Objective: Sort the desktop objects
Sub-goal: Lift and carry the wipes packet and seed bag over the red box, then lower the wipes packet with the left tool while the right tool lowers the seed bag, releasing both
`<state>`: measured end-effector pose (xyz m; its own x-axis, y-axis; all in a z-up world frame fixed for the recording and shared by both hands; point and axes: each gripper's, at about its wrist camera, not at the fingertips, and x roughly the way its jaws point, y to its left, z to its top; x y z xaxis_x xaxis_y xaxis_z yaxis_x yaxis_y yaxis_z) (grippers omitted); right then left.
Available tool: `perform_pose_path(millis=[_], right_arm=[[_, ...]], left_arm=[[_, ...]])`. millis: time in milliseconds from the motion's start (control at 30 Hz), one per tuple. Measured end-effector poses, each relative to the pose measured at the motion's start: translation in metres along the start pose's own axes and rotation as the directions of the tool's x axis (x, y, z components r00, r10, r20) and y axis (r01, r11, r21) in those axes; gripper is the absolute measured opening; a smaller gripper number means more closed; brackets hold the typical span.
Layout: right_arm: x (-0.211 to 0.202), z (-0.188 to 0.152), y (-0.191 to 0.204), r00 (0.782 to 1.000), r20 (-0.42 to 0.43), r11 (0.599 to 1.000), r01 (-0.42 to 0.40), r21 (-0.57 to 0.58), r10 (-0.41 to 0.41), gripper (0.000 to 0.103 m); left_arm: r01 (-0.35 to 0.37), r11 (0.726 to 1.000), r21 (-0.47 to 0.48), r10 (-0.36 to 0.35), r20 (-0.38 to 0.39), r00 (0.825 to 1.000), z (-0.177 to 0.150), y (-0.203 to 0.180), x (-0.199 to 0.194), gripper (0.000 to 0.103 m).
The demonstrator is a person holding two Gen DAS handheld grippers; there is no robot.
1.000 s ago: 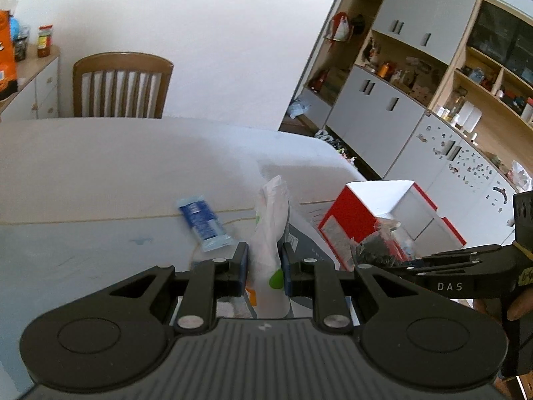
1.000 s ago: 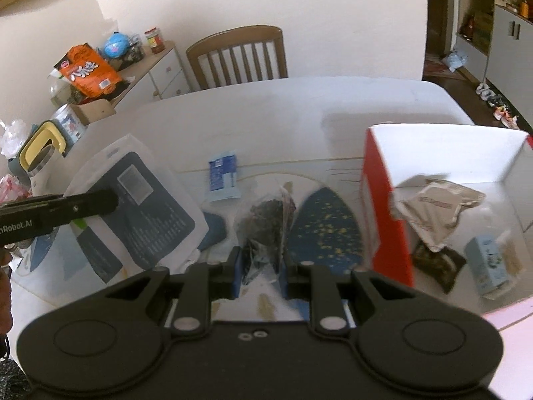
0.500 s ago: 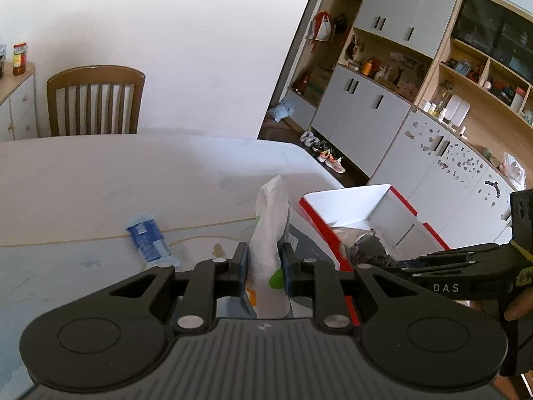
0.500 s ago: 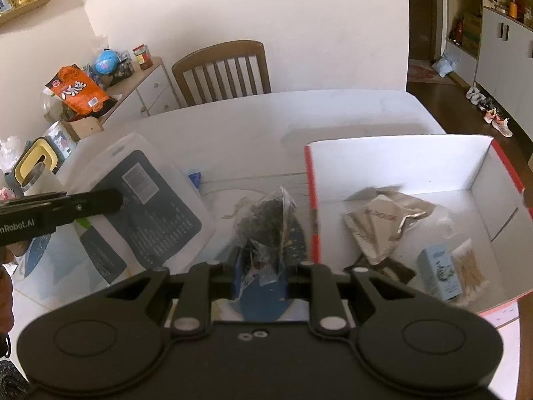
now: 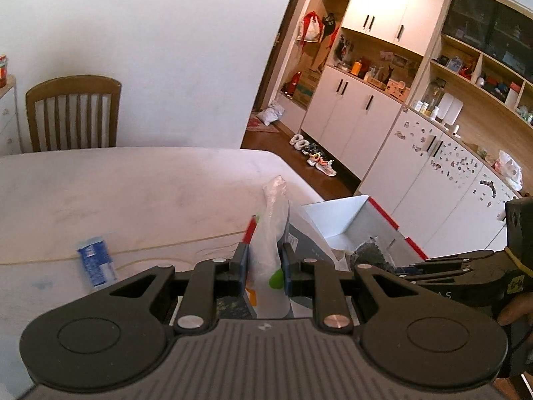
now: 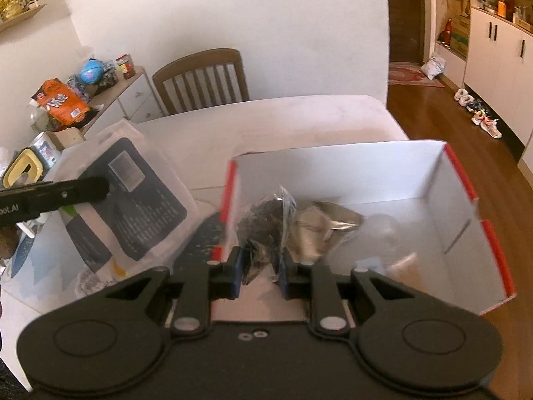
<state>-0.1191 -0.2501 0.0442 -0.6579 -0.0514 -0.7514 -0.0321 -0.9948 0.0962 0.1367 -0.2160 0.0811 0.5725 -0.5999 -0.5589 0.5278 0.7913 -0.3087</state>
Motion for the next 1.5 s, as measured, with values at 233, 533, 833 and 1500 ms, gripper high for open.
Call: perform_pose_path(millis=[233, 533, 833, 1500], right_arm=[[-0.006, 0.002, -0.033, 1.0, 0.004, 1.0, 0.017, 0.005, -0.017, 0.02], [-0.006, 0.004, -0.065, 0.999, -0.002, 0.999, 0.04, 0.012, -0.04, 0.02], [0.006, 0.011, -0.091, 0.998, -0.017, 0.998, 0.065, 0.004, -0.065, 0.02], [0.067, 0.023, -0.104, 0.986, -0.107, 0.991, 0.122, -0.047, -0.127, 0.02]], left_arm=[[0.017, 0.999, 0.028, -0.016, -0.012, 1.0, 0.009, -0.03, 0.022, 0.019], [0.039, 0.998, 0.046, -0.036, -0.057, 0.998, 0.01, -0.063, 0.057, 0.019], [0.035, 0.997, 0.074, -0.025, -0.134, 0.991, 0.0, -0.082, 0.093, 0.019], [0.017, 0.983, 0.184, 0.033, -0.268, 0.963, -0.018, -0.106, 0.143, 0.019]])
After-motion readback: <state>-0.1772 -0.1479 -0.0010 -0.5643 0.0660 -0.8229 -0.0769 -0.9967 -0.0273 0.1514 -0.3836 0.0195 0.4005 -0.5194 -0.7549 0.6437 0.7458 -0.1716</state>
